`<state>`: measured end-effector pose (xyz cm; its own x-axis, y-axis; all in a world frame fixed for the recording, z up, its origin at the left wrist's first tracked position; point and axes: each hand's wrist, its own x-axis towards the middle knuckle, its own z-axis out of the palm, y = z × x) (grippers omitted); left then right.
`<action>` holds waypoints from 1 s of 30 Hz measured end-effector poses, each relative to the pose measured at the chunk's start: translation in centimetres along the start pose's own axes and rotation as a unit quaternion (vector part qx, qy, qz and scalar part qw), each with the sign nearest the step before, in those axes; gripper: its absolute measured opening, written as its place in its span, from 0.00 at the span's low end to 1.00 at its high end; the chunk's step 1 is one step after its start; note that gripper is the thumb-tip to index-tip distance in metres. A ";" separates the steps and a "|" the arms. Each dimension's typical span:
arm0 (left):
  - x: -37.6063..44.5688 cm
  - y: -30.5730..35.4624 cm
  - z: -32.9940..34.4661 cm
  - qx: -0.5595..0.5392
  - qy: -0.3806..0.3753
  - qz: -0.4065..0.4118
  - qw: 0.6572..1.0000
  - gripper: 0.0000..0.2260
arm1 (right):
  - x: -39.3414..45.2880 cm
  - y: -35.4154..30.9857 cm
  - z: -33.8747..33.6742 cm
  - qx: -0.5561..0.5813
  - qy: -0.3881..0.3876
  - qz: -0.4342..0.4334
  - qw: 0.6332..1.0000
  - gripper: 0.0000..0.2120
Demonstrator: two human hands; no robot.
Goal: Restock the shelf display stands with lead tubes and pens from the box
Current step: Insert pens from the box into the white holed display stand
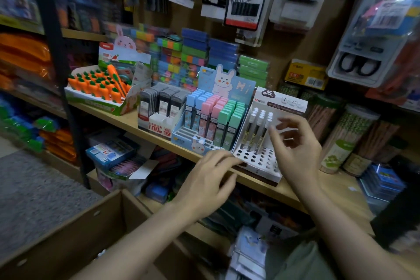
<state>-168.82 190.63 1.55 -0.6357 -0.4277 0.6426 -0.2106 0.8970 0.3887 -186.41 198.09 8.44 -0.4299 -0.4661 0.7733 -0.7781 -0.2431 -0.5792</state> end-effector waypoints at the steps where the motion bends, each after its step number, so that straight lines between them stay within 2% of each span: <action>1: -0.3 -0.4 -0.6 -0.017 0.006 -0.011 1.000 0.13 | -0.7 -0.7 0.4 0.017 -0.026 -0.010 0.999 0.04; 4: -2.7 -2.8 -2.8 -0.007 -0.057 -0.095 0.994 0.13 | -4.0 -2.8 3.4 0.035 -0.190 -0.024 0.981 0.03; 7: -7.9 -7.0 -4.5 0.037 -0.147 -0.238 0.959 0.08 | -8.4 -3.7 8.5 0.024 -0.365 0.007 0.931 0.03; 8: -10.3 -8.6 -4.9 0.024 -0.163 -0.313 0.935 0.07 | -10.1 -3.5 10.5 0.017 -0.414 0.030 0.910 0.03; 10: -15.6 -11.6 -5.4 -0.046 -0.152 -0.483 0.861 0.04 | -14.0 -2.5 14.7 -0.003 -0.496 0.103 0.862 0.04; 13: -23.6 -14.7 -5.5 -0.094 -0.063 -0.675 0.729 0.05 | -19.7 -0.3 20.0 -0.028 -0.588 0.218 0.778 0.10; 15: -27.6 -16.0 -4.6 -0.101 -0.017 -0.738 0.667 0.07 | -22.9 1.1 22.5 -0.066 -0.625 0.232 0.743 0.14; 18: -31.4 -17.4 -1.6 -0.102 0.021 -0.793 0.601 0.08 | -26.7 2.6 25.6 -0.127 -0.676 0.170 0.706 0.18; 20: -32.7 -18.4 0.9 -0.119 0.036 -0.817 0.562 0.06 | -29.0 3.4 27.8 -0.138 -0.691 0.150 0.694 0.19; 22: -33.3 -19.4 3.6 -0.127 0.028 -0.827 0.547 0.12 | -31.1 4.3 29.8 -0.161 -0.693 0.142 0.689 0.20; 25: -33.1 -20.6 6.5 -0.110 0.053 -0.817 0.564 0.21 | -33.4 6.0 31.9 -0.207 -0.693 0.127 0.678 0.25; 28: -32.4 -21.9 8.3 -0.110 0.117 -0.793 0.588 0.23 | -35.3 7.3 33.0 -0.244 -0.664 0.109 0.699 0.23; 30: -32.0 -22.6 9.2 -0.087 0.135 -0.790 0.591 0.27 | -36.5 7.5 33.4 -0.250 -0.642 0.092 0.719 0.24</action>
<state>-150.51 185.09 -33.86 0.3997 -0.7395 -0.5416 -0.2880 -0.6623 0.6917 -161.29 184.90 -32.73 -0.0189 -0.9309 -0.3649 -0.9674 0.1092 -0.2285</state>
